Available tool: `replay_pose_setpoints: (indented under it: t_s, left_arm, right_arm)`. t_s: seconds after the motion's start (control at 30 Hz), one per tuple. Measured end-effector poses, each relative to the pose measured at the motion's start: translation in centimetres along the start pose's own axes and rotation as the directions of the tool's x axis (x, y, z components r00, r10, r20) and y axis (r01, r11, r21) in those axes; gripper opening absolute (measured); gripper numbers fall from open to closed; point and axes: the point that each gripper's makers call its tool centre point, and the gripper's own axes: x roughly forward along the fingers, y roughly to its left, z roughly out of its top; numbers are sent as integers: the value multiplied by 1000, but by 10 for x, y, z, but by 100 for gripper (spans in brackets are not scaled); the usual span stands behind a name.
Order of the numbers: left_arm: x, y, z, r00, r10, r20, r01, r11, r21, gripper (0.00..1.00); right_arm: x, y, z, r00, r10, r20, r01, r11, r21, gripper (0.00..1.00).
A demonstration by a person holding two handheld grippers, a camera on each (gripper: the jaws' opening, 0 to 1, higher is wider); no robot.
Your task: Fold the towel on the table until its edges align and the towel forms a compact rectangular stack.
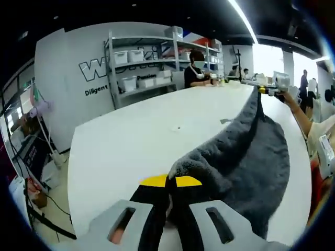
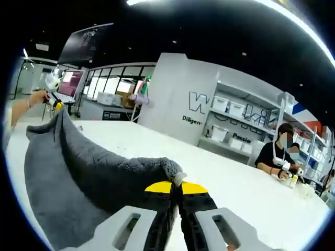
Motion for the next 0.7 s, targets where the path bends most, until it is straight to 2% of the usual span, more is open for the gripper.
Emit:
replay_pose_setpoints:
  t_s: [0.1,0.17,0.3,0.4,0.57,0.63,0.7]
  left_arm:
    - [10,-2,-7,1000,-8,-17,8,1000,3,2]
    - [15,-3,-11,1000,-7,-24,7,1000,3,2]
    - [26,-7,-21,999,-12,-48,14,999,32,2]
    - [32,-8,-29,997,-2,-74,6,998,64,2]
    - [41,-3,-38,993,46,-106,-31,991,131,2]
    - [44,8,-41,985,112,-129,-85,977,197,2]
    - [47,14,-42,980,149,-129,-117,966,229,2]
  right_arm:
    - [7,0,-18,998,5,-57,-6,1000,-11,0]
    - [14,2,-37,993,15,-120,-17,1000,-20,0]
    - [23,2,-60,985,14,-174,-19,999,-28,0]
    - [28,3,-70,980,14,-198,-20,999,-28,0]
    - [35,2,-83,967,-2,-253,-21,996,-87,0]
    - [42,0,-87,963,-16,-269,-15,993,-115,0]
    - [48,-2,-89,960,-29,-277,-8,991,-133,0]
